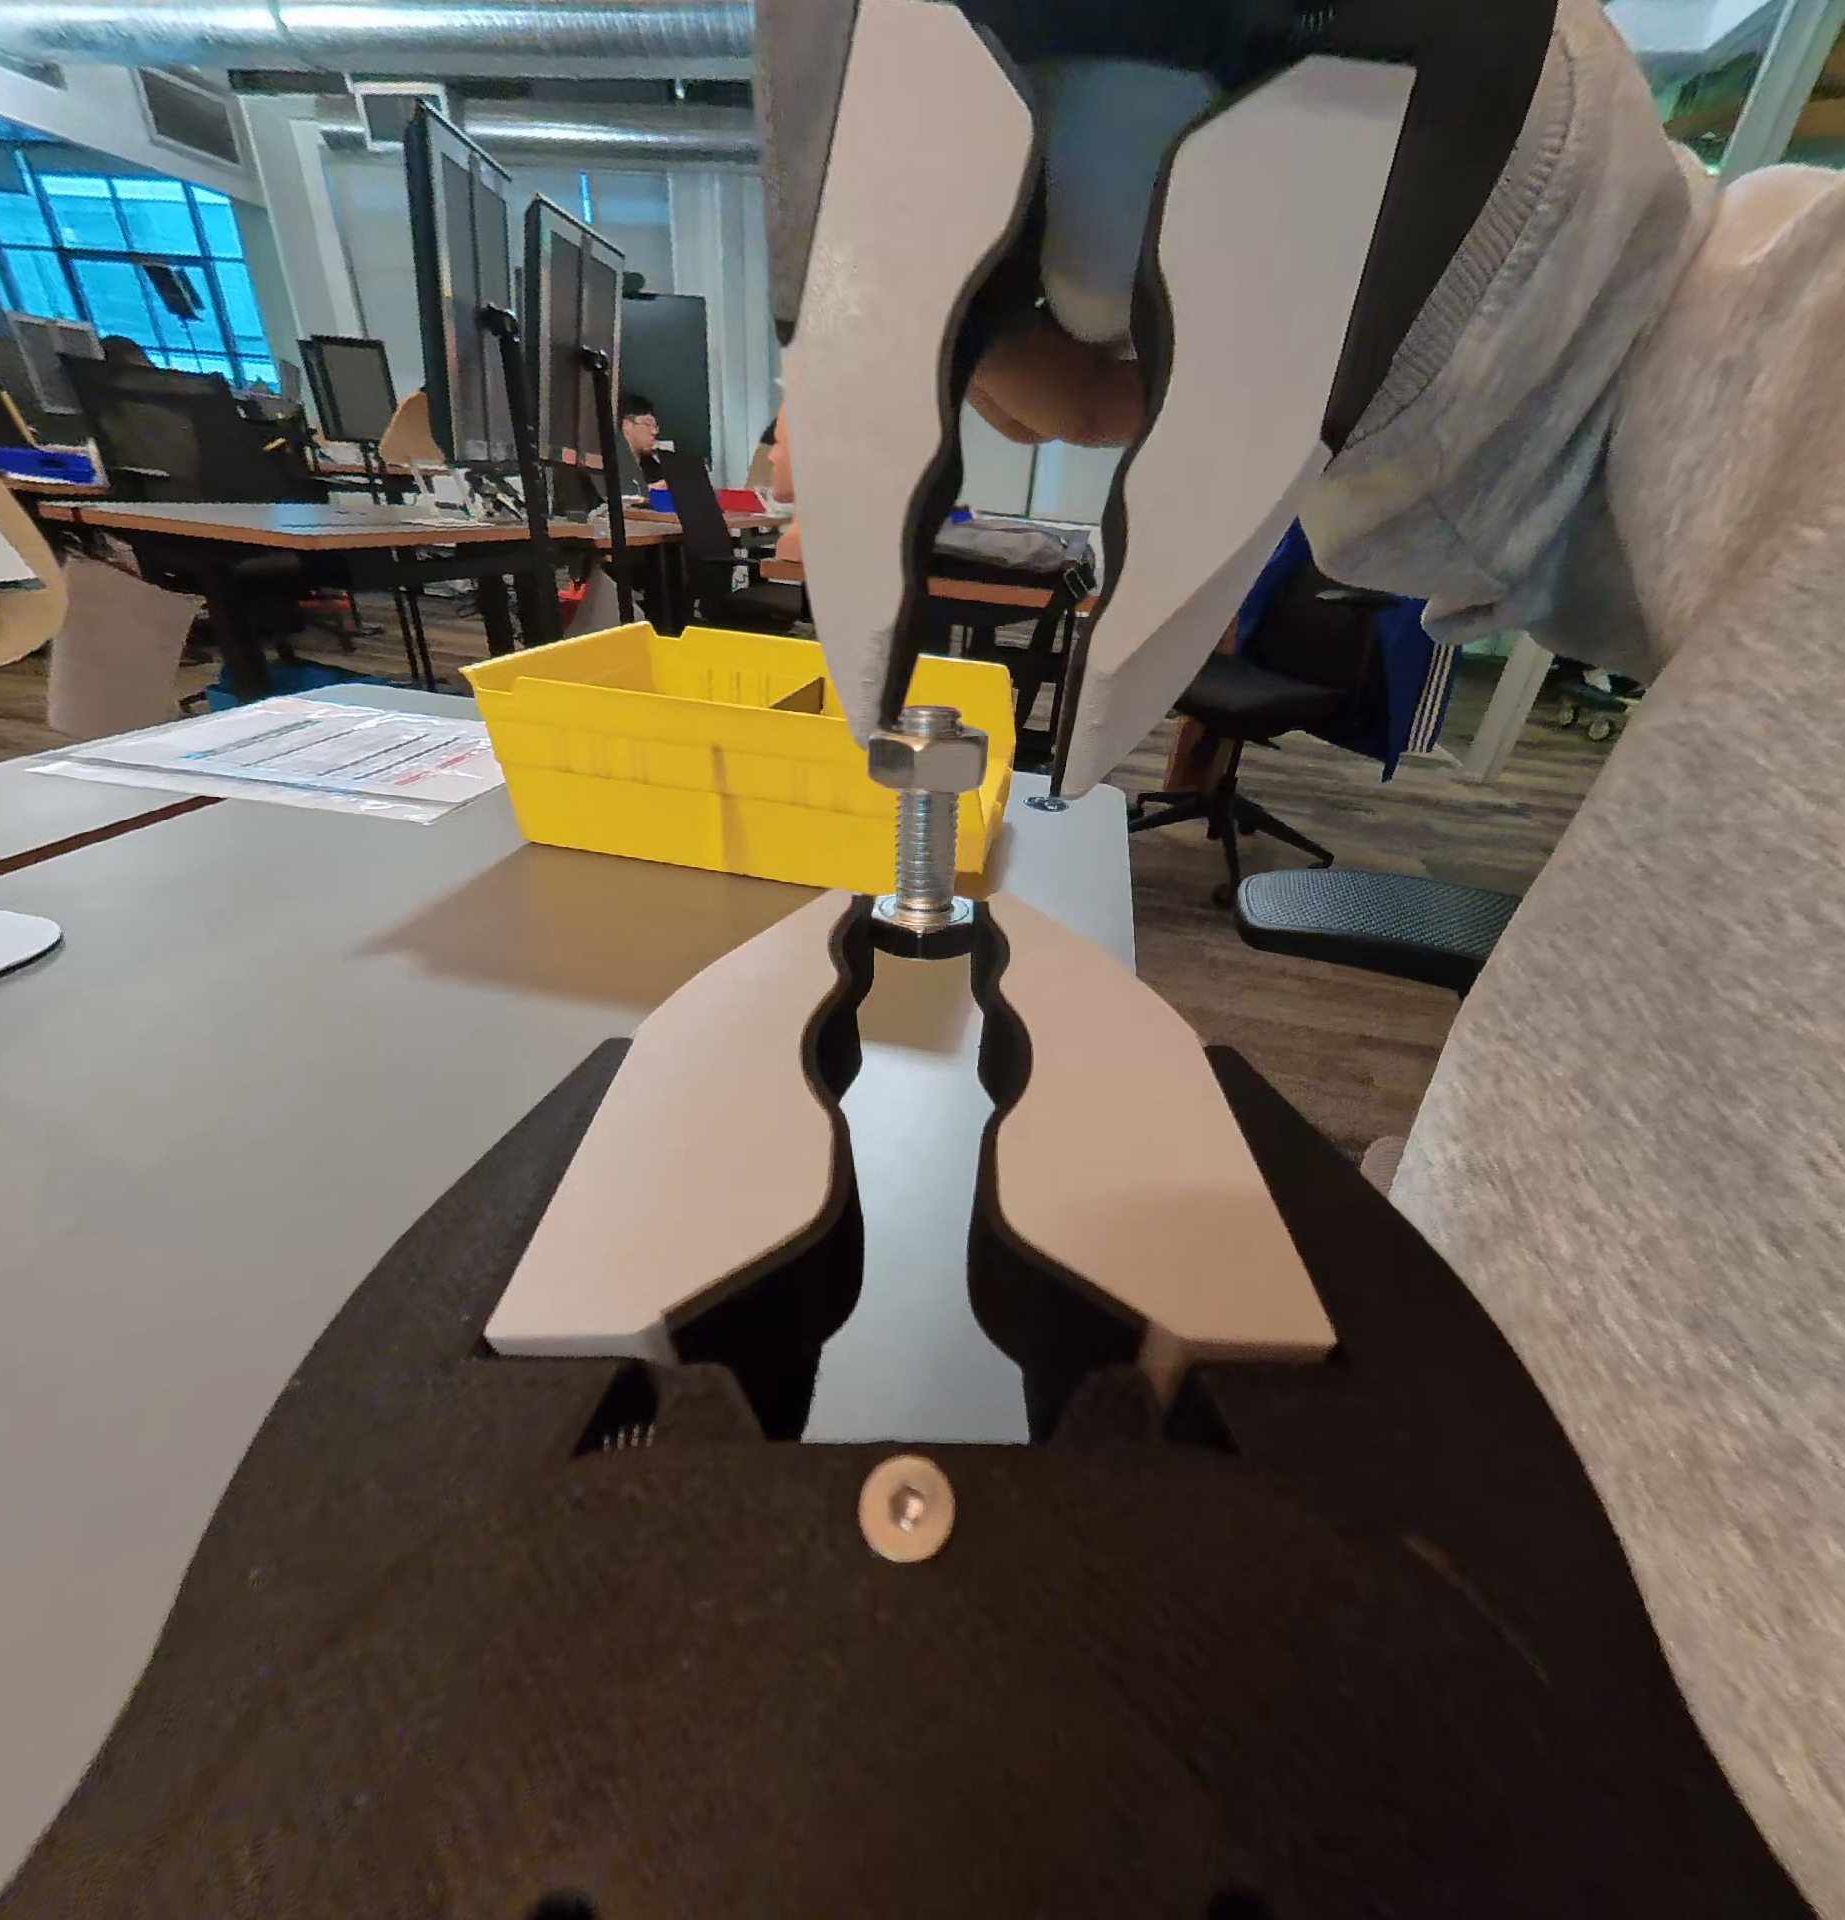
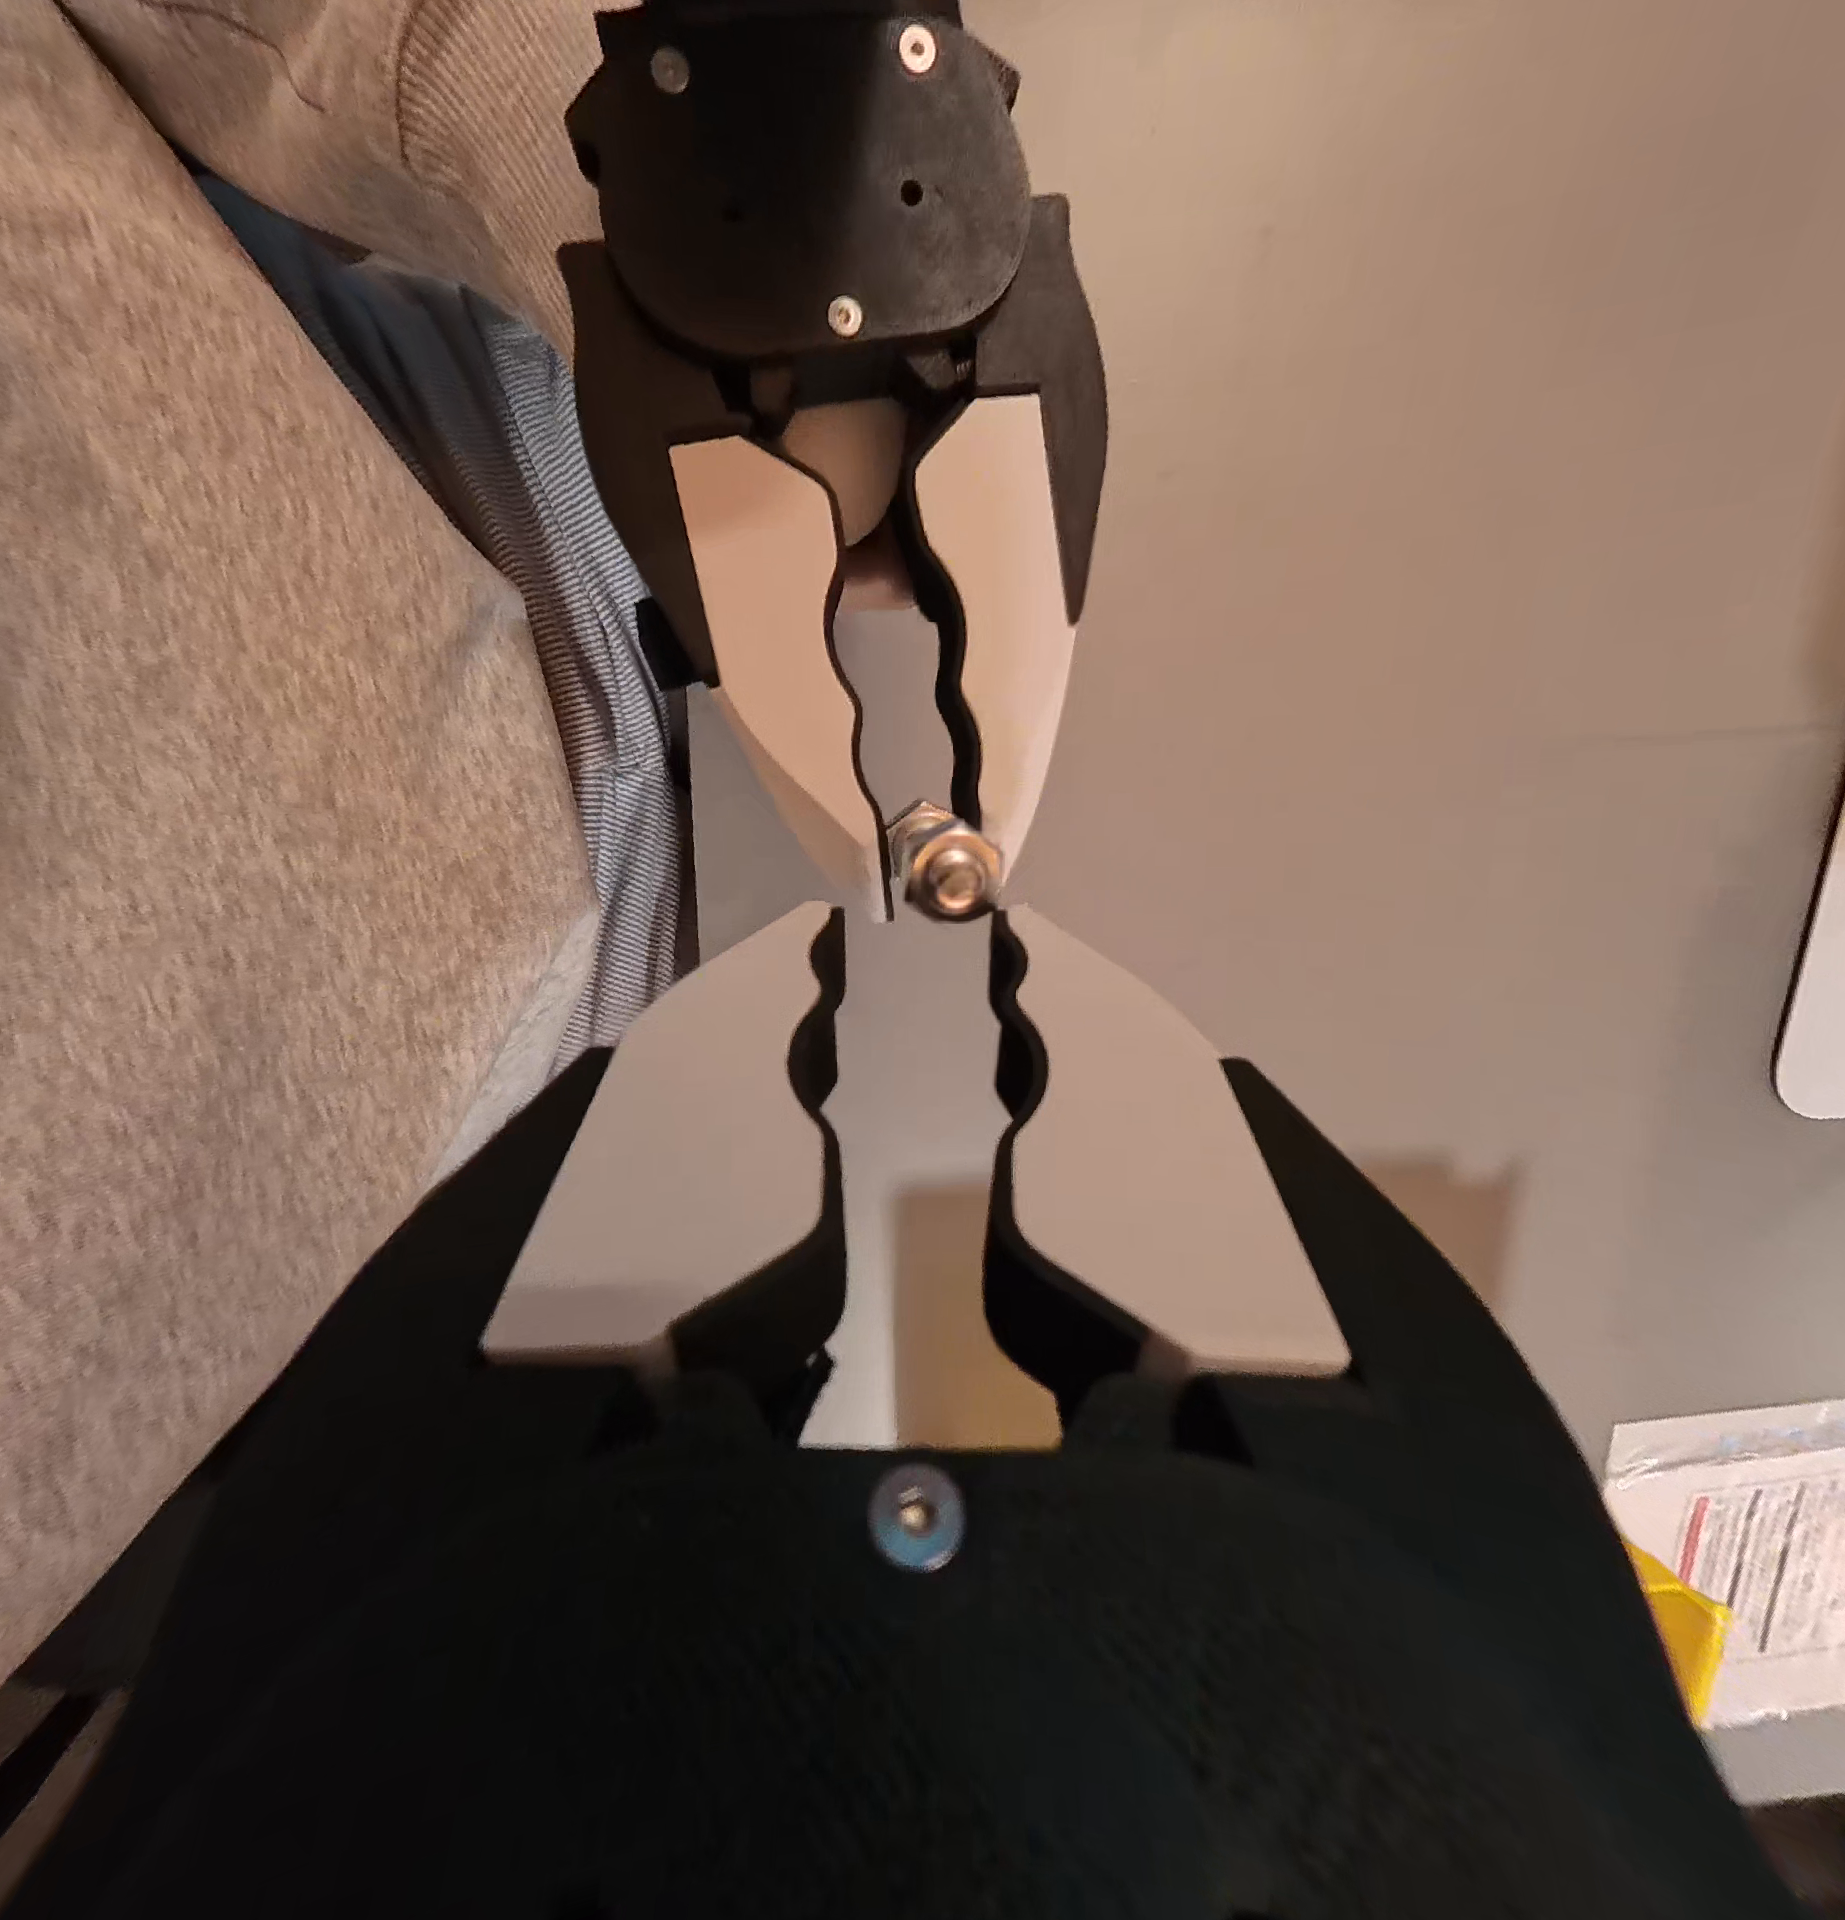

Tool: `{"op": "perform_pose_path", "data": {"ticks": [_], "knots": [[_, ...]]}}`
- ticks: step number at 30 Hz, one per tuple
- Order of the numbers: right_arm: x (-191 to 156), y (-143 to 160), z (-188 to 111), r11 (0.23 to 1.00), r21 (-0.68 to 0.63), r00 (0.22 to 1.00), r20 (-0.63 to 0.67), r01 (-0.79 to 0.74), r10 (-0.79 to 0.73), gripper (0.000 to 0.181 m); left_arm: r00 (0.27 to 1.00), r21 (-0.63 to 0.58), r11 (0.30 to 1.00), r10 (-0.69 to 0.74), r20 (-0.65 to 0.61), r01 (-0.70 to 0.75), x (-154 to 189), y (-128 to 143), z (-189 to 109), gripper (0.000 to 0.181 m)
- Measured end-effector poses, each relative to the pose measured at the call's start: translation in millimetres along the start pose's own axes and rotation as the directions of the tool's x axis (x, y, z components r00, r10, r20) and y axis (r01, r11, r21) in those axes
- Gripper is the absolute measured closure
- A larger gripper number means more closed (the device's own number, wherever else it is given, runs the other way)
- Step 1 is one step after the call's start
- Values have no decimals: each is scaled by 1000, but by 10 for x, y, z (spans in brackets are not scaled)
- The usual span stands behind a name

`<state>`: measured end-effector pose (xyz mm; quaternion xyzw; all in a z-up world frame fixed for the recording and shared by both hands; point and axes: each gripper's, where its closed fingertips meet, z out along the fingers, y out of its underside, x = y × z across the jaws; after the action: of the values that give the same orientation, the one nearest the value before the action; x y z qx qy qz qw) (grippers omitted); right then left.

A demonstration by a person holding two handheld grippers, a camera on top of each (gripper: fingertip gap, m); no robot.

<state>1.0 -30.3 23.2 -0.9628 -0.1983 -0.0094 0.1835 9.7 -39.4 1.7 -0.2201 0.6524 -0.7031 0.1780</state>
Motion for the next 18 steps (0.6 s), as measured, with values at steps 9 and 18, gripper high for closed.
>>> {"op": "perform_pose_path", "data": {"ticks": [9, 18], "knots": [[-88, -117, 82, 998, 26, 998, 16, 65, -65, 144, 1000, -38, 999, 5, 0, -5, 4, 76, 28, 162], [-174, -144, 61, 996, 24, 995, 49, 83, -84, 154, 999, -8, 999, -50, -5, 50, -28, 35, 8, 162]]}}
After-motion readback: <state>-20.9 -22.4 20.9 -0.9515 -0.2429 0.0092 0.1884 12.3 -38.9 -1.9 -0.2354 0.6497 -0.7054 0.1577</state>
